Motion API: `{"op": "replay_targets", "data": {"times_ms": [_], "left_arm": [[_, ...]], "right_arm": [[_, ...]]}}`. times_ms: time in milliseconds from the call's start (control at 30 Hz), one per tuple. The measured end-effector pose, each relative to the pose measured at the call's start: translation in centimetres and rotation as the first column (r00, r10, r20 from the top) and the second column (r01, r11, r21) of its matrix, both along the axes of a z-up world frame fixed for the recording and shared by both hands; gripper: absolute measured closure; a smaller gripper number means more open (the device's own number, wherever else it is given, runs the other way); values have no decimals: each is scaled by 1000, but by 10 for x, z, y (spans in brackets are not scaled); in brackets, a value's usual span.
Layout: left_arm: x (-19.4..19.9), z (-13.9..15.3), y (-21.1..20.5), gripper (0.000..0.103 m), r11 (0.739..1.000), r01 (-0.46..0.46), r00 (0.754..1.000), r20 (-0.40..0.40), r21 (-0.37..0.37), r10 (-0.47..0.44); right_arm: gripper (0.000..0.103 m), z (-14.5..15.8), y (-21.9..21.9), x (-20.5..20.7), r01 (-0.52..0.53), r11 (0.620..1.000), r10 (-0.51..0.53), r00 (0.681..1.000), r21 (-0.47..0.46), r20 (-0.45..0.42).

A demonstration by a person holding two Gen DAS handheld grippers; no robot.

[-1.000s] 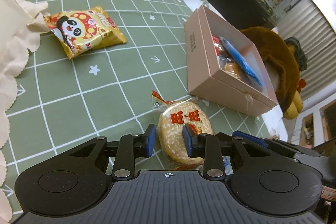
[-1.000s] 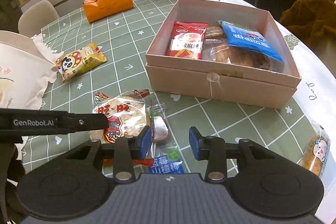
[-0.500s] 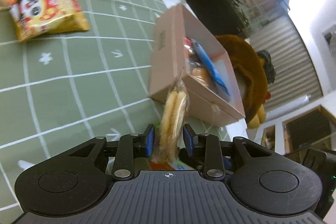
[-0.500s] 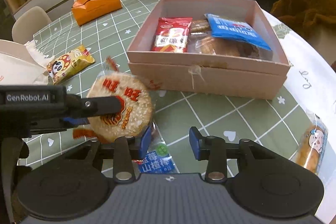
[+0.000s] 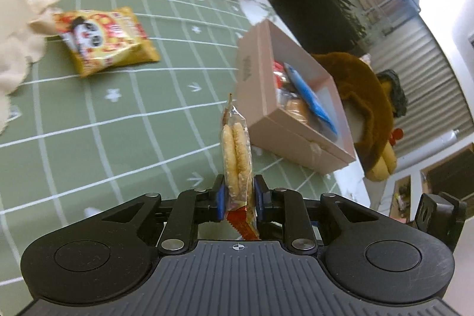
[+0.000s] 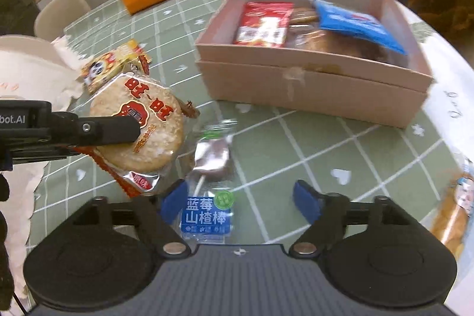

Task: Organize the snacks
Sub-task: 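Hold the rice cracker with left while right reaches the small candy packet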

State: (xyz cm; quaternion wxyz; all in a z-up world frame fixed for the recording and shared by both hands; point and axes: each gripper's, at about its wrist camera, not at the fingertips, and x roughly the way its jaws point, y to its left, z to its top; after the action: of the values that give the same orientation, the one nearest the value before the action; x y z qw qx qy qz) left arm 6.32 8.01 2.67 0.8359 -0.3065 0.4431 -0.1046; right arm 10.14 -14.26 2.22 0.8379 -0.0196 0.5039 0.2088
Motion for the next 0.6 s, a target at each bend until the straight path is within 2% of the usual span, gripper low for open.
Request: {"op": "replay_targets", "data": {"times_ms": [133, 200, 267, 600], "left_arm": [[-5, 1, 6, 80, 1000, -16, 1000, -13, 10, 16], [-6, 1, 6, 80, 1000, -13, 1000, -21, 11, 13], [-6, 1, 3, 80, 1000, -3, 1000, -24, 15, 4], [-6, -1, -16, 80, 998, 68, 997, -38, 17, -68]], "right_arm": [[21, -2, 19, -4, -40, 995, 44, 998, -88, 43], [36, -1, 24, -5, -40, 990, 50, 996, -135, 69], [61, 3, 22, -5, -35, 991, 44, 997, -129, 62], [63, 5, -22, -21, 96, 994, -98, 995, -59, -24]]}}
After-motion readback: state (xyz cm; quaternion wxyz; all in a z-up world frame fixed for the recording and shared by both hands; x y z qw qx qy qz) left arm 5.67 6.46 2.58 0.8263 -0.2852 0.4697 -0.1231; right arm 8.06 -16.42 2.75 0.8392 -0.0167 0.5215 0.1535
